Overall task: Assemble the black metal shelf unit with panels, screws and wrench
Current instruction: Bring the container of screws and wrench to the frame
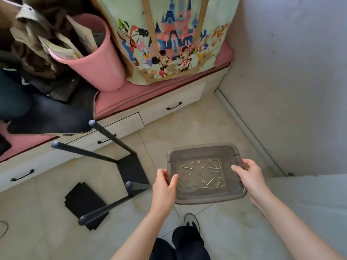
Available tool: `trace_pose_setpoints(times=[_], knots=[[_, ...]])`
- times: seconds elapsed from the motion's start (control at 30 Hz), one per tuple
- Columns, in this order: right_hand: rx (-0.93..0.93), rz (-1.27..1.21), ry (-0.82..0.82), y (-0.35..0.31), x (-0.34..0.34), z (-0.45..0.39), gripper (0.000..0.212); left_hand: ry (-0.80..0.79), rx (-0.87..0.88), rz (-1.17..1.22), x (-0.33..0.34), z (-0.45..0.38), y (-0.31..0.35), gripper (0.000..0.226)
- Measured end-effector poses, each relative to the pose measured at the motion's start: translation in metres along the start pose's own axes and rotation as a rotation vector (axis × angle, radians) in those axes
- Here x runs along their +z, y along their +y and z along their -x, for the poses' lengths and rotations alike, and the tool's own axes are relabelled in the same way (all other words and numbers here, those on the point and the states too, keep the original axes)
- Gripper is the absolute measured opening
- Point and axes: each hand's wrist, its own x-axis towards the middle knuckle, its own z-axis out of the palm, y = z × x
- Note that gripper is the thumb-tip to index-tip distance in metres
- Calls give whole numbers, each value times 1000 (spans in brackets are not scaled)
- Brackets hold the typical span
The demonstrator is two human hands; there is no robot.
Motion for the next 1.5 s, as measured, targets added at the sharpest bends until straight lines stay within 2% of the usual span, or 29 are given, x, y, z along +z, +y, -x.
trace_pose_setpoints(times=[0.33, 0.53, 0.8, 0.97, 1.17, 1.3, 1.5], knots=[[26, 89, 21, 155, 96, -152, 30, -28, -119, -54, 79, -133, -163, 25], [-84, 267, 27, 258, 173, -233, 37, -52, -141, -103, 113, -212, -267, 22], [-206, 389, -4, 343, 241, -312, 31, -169, -231, -23, 130, -283, -378, 33], [-304, 462, 25, 377, 262, -337, 35, -265, -228, 45, 138, -306, -418, 21], [-390, 522, 9, 386, 270, -347, 40, -258, -213, 105, 140, -310, -435, 14], [-410, 448, 8, 387, 268, -341, 45, -278, -226, 140, 137, -304, -442, 21], [-306, 234, 81, 408, 259, -331, 60, -237, -233, 62, 133, -306, -447, 39]])
